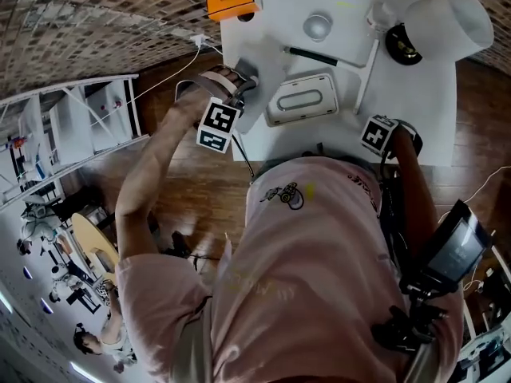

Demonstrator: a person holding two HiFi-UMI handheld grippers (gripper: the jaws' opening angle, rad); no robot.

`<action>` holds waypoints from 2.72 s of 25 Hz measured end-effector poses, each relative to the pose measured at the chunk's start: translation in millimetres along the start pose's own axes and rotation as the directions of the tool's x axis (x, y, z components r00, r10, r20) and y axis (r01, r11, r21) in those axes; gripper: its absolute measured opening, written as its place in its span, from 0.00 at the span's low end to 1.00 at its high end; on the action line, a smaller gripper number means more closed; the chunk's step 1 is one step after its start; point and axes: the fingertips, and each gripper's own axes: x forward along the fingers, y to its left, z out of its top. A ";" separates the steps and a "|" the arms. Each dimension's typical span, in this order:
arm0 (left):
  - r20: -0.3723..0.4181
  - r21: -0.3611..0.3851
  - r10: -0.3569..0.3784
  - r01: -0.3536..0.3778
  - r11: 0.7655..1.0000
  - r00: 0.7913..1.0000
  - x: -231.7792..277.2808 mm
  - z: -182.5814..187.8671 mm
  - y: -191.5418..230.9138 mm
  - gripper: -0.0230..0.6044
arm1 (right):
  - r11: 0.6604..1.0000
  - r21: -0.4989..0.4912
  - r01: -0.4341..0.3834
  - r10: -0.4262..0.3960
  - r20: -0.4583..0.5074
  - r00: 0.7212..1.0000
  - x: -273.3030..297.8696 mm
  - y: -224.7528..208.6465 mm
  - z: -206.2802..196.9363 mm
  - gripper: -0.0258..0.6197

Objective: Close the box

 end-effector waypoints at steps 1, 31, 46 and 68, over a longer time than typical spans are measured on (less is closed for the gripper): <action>-0.013 0.117 0.011 -0.009 0.993 1.000 1.1 8.5 -0.1 0.47 | 1.000 -0.006 0.006 -0.006 0.004 1.000 -0.1 0.6 -0.1 0.05; -0.073 0.579 -0.324 0.304 0.757 0.943 75.0 108.6 36.3 0.47 | 0.998 -0.065 0.016 -0.006 0.160 0.987 -0.6 0.1 2.7 0.05; -0.022 0.605 -0.297 0.249 0.757 0.955 78.1 107.3 34.1 0.47 | 0.996 -0.084 -0.019 0.033 0.161 0.986 1.1 0.2 3.8 0.05; -0.026 0.642 -0.260 0.216 0.736 0.965 83.1 109.7 26.5 0.48 | 0.988 -0.115 0.107 -0.068 0.301 0.951 -12.9 2.5 6.6 0.34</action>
